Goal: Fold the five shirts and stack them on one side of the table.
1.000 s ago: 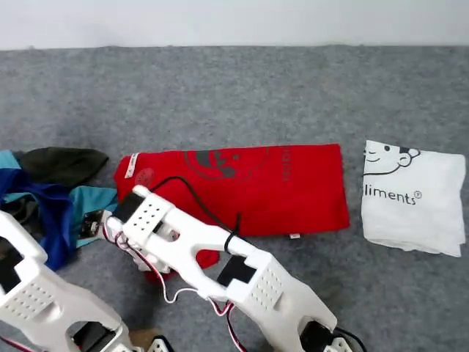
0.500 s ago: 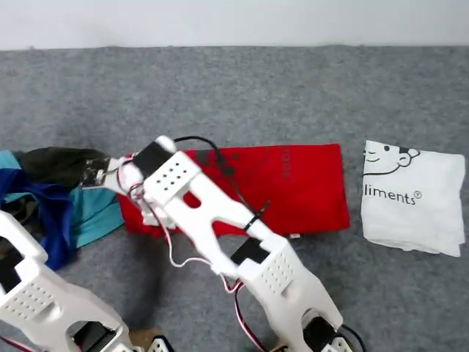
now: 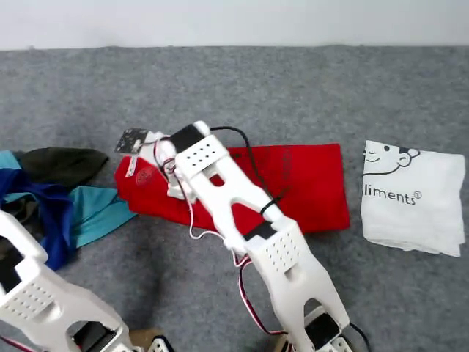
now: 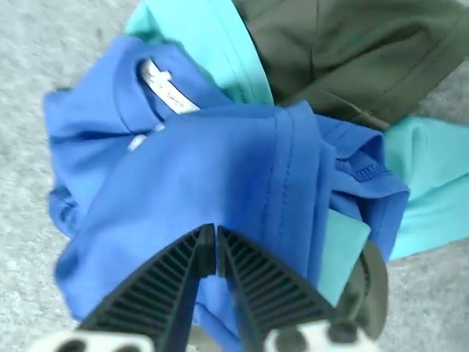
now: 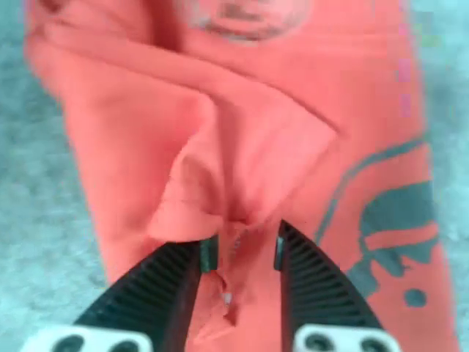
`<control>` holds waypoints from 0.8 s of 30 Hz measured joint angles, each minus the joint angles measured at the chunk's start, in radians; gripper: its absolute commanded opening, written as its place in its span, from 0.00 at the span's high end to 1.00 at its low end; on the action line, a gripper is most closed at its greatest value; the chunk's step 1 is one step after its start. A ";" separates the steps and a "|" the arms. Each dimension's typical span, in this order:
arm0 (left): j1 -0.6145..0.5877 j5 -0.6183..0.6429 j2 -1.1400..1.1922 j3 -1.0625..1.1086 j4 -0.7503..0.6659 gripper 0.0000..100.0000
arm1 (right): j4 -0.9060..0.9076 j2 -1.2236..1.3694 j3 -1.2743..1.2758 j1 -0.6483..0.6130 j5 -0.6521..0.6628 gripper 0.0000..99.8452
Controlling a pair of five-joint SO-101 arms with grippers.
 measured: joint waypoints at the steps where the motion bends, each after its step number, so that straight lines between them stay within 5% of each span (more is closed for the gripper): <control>1: 0.000 0.000 0.000 0.008 0.000 0.98 | -0.006 0.000 0.000 0.009 -0.005 0.86; 14: 0.000 0.000 0.000 0.014 0.000 0.98 | 0.241 0.000 -0.361 -0.009 -0.060 0.99; 24: 0.000 0.000 0.000 0.014 0.000 0.98 | 0.241 -0.109 -0.025 -0.084 -0.063 0.99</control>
